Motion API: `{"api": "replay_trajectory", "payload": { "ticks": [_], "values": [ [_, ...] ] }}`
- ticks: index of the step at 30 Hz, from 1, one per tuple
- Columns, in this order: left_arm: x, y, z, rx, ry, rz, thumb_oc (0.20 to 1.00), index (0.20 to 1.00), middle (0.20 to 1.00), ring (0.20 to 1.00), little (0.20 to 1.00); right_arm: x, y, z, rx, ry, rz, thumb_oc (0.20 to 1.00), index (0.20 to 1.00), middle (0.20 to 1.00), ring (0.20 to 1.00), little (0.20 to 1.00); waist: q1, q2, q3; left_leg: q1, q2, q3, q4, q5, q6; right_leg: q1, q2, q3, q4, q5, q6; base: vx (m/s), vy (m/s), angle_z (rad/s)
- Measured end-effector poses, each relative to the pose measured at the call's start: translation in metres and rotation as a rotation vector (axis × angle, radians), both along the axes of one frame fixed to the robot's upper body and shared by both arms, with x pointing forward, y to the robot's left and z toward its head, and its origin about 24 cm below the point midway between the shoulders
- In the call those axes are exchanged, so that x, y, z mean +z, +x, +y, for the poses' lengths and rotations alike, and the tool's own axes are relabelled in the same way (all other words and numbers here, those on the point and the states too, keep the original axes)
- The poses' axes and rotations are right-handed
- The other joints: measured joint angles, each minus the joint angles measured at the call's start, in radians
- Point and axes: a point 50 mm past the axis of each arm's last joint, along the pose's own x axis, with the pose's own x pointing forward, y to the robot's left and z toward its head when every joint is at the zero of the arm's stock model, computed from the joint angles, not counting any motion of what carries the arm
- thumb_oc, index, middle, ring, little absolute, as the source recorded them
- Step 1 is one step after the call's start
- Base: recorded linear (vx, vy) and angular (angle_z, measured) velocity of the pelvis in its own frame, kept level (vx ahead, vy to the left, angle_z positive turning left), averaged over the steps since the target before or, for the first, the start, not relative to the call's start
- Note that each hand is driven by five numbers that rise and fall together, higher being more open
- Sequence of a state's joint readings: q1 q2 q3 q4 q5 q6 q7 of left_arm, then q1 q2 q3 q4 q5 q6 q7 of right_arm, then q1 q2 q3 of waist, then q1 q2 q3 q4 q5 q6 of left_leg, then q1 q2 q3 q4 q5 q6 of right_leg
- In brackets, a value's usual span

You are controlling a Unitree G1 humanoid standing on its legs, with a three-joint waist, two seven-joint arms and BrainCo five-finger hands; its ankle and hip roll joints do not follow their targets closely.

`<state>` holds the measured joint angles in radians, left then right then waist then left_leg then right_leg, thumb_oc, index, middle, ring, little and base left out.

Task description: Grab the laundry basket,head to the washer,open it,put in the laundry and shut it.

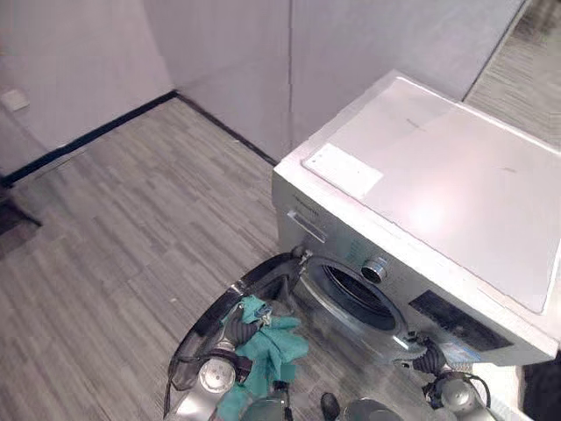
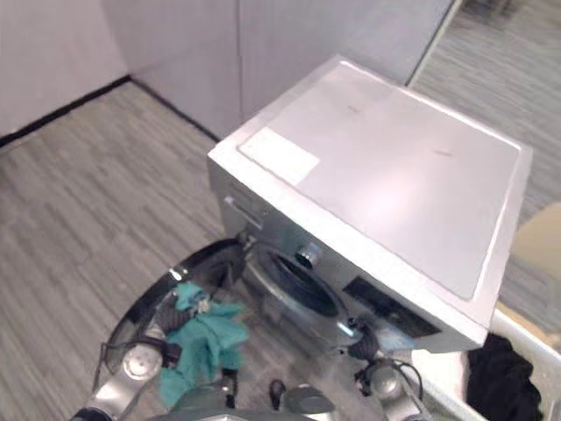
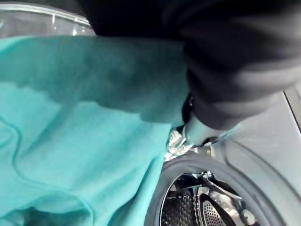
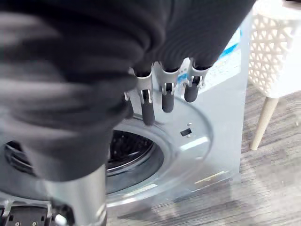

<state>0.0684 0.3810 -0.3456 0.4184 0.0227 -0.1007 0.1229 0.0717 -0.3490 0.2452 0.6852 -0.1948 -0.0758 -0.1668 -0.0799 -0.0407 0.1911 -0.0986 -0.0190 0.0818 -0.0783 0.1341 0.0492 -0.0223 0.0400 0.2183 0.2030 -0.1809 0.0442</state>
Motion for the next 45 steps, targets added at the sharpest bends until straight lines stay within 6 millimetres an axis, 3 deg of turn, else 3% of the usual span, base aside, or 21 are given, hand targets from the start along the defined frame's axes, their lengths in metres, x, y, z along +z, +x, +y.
{"api": "replay_trajectory", "payload": {
  "ticks": [1, 2, 3, 4, 5, 9, 10, 11, 14, 15, 16, 18, 20, 23, 24, 28, 32, 37, 39, 40, 45],
  "values": [
    [0.002, 0.003, 0.003, 0.003, 0.009, -0.010, 0.200, 0.200, 0.200, 0.200, 0.200, 0.001, 0.004, 0.002, 0.004, 0.004, -0.011, 1.000, 1.000, 1.000, 1.000, 1.000, 0.007, -0.001, 0.001, 0.000, -0.001, 0.028, 0.000, -0.007, 0.009, -0.018, -0.020, -0.029, 0.020, -0.004, 0.007, -0.02, 0.200, -1.73],
    [0.010, 0.012, 0.011, 0.016, 0.033, -0.045, 0.200, 0.200, 0.200, 0.200, 0.200, 0.007, 0.020, 0.012, 0.016, 0.024, -0.050, 1.000, 1.000, 1.000, 1.000, 1.000, 0.041, 0.002, 0.024, 0.016, 0.001, 0.107, 0.001, -0.020, 0.025, -0.084, -0.099, -0.182, 0.091, -0.009, 0.023, 0.00, 0.154, -1.31],
    [0.013, 0.015, 0.014, 0.024, 0.039, -0.056, 0.200, 0.200, 0.200, 0.200, 0.200, 0.008, 0.023, 0.015, 0.019, 0.031, -0.059, 1.000, 1.000, 1.000, 1.000, 1.000, 0.032, 0.004, 0.025, 0.015, 0.001, 0.123, 0.007, -0.023, 0.030, -0.084, -0.127, -0.233, 0.084, -0.003, 0.032, 0.00, 0.202, -1.28],
    [0.017, 0.018, 0.020, 0.046, 0.043, -0.074, 0.200, 0.200, 0.200, 0.200, 0.200, 0.008, 0.026, 0.021, 0.024, 0.047, -0.066, 1.000, 1.000, 1.000, 1.000, 1.000, 0.038, 0.005, 0.028, 0.034, 0.006, 0.163, -0.002, -0.034, 0.032, -0.081, -0.182, -0.376, 0.090, 0.001, 0.038, -0.02, 0.100, -0.85],
    [0.021, 0.020, 0.025, 0.070, 0.044, -0.095, 0.200, 0.200, 0.200, 0.200, 0.200, 0.006, 0.022, 0.027, 0.027, 0.063, -0.057, 1.000, 1.000, 1.000, 1.000, 1.000, 0.060, -0.002, 0.027, 0.051, 0.012, 0.195, -0.002, -0.060, 0.009, -0.079, -0.205, -0.453, 0.084, 0.005, 0.045, -0.02, 0.071, -0.94],
    [0.017, 0.006, 0.045, 0.169, 0.047, -0.079, 0.200, 0.200, 0.200, 0.200, 0.200, 0.007, 0.024, 0.029, 0.045, 0.058, -0.064, 1.000, 1.000, 1.000, 1.000, 1.000, 0.096, -0.017, 0.016, 0.067, 0.020, 0.294, -0.001, -0.083, -0.026, -0.064, -0.225, -0.601, 0.083, 0.001, 0.036, 0.03, -0.070, -0.88],
    [0.014, 0.004, 0.042, 0.175, 0.037, -0.068, 0.200, 0.200, 0.200, 0.200, 0.200, 0.005, 0.018, 0.021, 0.015, 0.049, -0.046, 1.000, 1.000, 1.000, 1.000, 1.000, 0.070, -0.006, 0.021, 0.049, 0.038, 0.290, 0.029, -0.083, -0.048, -0.063, -0.182, -0.562, 0.054, 0.001, 0.034, 0.05, -0.105, -0.09],
    [0.013, 0.001, 0.043, 0.181, 0.035, -0.060, 0.200, 0.200, 0.200, 0.200, 0.200, 0.004, 0.016, 0.019, 0.001, 0.047, -0.042, 1.000, 1.000, 1.000, 1.000, 1.000, 0.072, -0.006, 0.021, 0.034, 0.049, 0.287, 0.060, -0.093, -0.064, -0.064, -0.163, -0.510, 0.036, 0.003, 0.012, 0.01, -0.049, -0.06],
    [0.006, -0.010, 0.043, 0.191, 0.033, -0.024, 0.200, 0.200, 0.200, 0.200, 0.200, 0.000, 0.006, 0.011, -0.011, 0.026, -0.009, 1.000, 1.000, 1.000, 1.000, 1.000, 0.074, -0.011, 0.020, 0.028, 0.083, 0.305, 0.133, -0.117, -0.076, -0.065, -0.145, -0.491, 0.056, -0.012, -0.013, -0.07, -0.039, -0.36],
    [0.006, -0.010, 0.046, 0.208, 0.022, -0.025, 0.200, 0.200, 0.200, 0.200, 0.200, -0.002, 0.004, 0.011, -0.015, 0.025, 0.001, 1.000, 1.000, 1.000, 1.000, 1.000, 0.091, -0.040, 0.024, -0.017, 0.096, 0.273, 0.244, -0.117, -0.076, -0.083, -0.147, -0.444, 0.075, -0.023, -0.044, -0.11, 0.059, -0.84],
    [0.004, -0.011, 0.045, 0.221, 0.006, -0.015, 0.200, 0.200, 0.200, 0.200, 0.200, 0.000, 0.007, 0.008, -0.017, 0.012, -0.007, 1.000, 1.000, 1.000, 1.000, 1.000, 0.113, -0.046, 0.023, -0.062, 0.094, 0.188, 0.336, -0.109, -0.077, -0.093, -0.143, -0.411, 0.064, 0.003, -0.059, -0.10, 0.086, -0.94],
    [0.002, -0.010, 0.038, 0.237, -0.038, -0.016, 0.200, 0.200, 0.200, 0.200, 0.200, 0.006, 0.013, -0.003, -0.026, -0.026, -0.031, 1.000, 1.000, 1.000, 1.000, 1.000, 0.104, -0.032, 0.025, -0.116, 0.097, 0.036, 0.384, -0.143, -0.087, -0.091, -0.123, -0.386, 0.041, 0.032, -0.057, 0.01, 0.084, -0.66],
    [0.004, -0.004, 0.033, 0.240, -0.067, -0.031, 0.200, 0.200, 0.200, 0.200, 0.200, 0.009, 0.014, -0.010, -0.047, -0.045, -0.044, 1.000, 1.000, 1.000, 1.000, 1.000, 0.102, -0.022, 0.026, -0.124, 0.075, -0.045, 0.356, -0.169, -0.092, -0.090, -0.112, -0.352, 0.026, 0.046, -0.061, -0.01, 0.129, -0.53],
    [0.007, 0.001, 0.031, 0.245, -0.071, -0.049, 0.200, 0.200, 0.200, 0.200, 0.200, 0.017, 0.024, -0.017, -0.070, -0.054, -0.083, 1.000, 1.000, 1.000, 1.000, 1.000, 0.093, -0.007, 0.043, -0.094, 0.042, -0.121, 0.239, -0.154, -0.078, -0.122, -0.096, -0.287, 0.058, 0.061, -0.050, -0.14, 0.199, -0.77],
    [0.006, 0.000, 0.030, 0.243, -0.072, -0.049, 0.200, 0.200, 0.200, 0.200, 0.200, 0.020, 0.028, -0.020, -0.077, -0.061, -0.099, 1.000, 1.000, 1.000, 1.000, 1.000, 0.089, 0.016, 0.047, -0.100, 0.052, -0.108, 0.234, -0.121, -0.068, -0.136, -0.080, -0.283, 0.076, 0.060, -0.043, -0.27, 0.194, -0.75],
    [0.035, 0.041, 0.028, 0.232, -0.095, -0.180, 0.200, 0.200, 0.200, 0.200, 0.200, 0.029, 0.047, -0.011, -0.087, -0.038, -0.160, 1.000, 1.000, 1.000, 1.000, 1.000, 0.053, -0.040, 0.123, -0.245, 0.010, -0.020, 0.328, -0.163, -0.044, -0.349, -0.127, -0.230, 0.243, 0.020, -0.002, -0.17, 0.135, -0.42],
    [0.054, 0.064, 0.017, 0.283, -0.209, -0.266, 0.200, 0.200, 0.200, 0.200, 0.200, 0.040, 0.064, -0.004, -0.079, -0.019, -0.219, 1.000, 1.000, 1.000, 1.000, 1.000, 0.054, -0.037, 0.203, -0.315, 0.001, 0.020, 0.429, -0.209, -0.017, -0.412, -0.153, -0.210, 0.305, 0.004, 0.008, -0.11, 0.012, -0.30],
    [0.081, 0.088, -0.011, 0.357, -0.449, -0.376, 0.200, 0.200, 0.200, 0.200, 0.200, 0.064, 0.086, 0.010, -0.067, 0.019, -0.346, 1.000, 1.000, 1.000, 1.000, 1.000, 0.040, -0.041, 0.243, -0.536, 0.023, 0.025, 0.665, -0.280, -0.007, -0.619, -0.154, -0.212, 0.518, -0.057, -0.007, -0.10, -0.047, 0.03],
    [0.091, 0.095, -0.016, 0.360, -0.489, -0.410, 0.200, 0.200, 0.200, 0.200, 0.200, 0.075, 0.094, 0.014, -0.061, 0.027, -0.405, 1.000, 1.000, 1.000, 1.000, 1.000, 0.032, -0.046, 0.244, -0.616, 0.027, 0.024, 0.753, -0.328, -0.013, -0.696, -0.151, -0.205, 0.600, -0.107, -0.013, -0.10, -0.030, 0.06],
    [0.100, 0.102, -0.021, 0.353, -0.518, -0.432, 0.200, 0.200, 0.200, 0.200, 0.200, 0.088, 0.106, 0.018, -0.057, 0.032, -0.467, 1.000, 1.000, 1.000, 1.000, 1.000, 0.026, -0.046, 0.249, -0.705, 0.040, 0.023, 0.832, -0.346, -0.002, -0.784, -0.146, -0.204, 0.673, -0.127, -0.025, -0.06, -0.024, -0.08],
    [0.149, 0.126, -0.030, 0.321, -0.588, -0.582, 0.200, 0.200, 0.200, 0.200, 0.200, 0.117, 0.124, 0.025, -0.051, 0.061, -0.593, 1.000, 1.000, 1.000, 1.000, 1.000, 0.000, -0.047, 0.259, -0.956, 0.081, 0.016, 1.076, -0.408, -0.009, -1.040, -0.116, -0.188, 0.908, -0.179, -0.034, -0.08, -0.019, -0.11]
  ]
}}
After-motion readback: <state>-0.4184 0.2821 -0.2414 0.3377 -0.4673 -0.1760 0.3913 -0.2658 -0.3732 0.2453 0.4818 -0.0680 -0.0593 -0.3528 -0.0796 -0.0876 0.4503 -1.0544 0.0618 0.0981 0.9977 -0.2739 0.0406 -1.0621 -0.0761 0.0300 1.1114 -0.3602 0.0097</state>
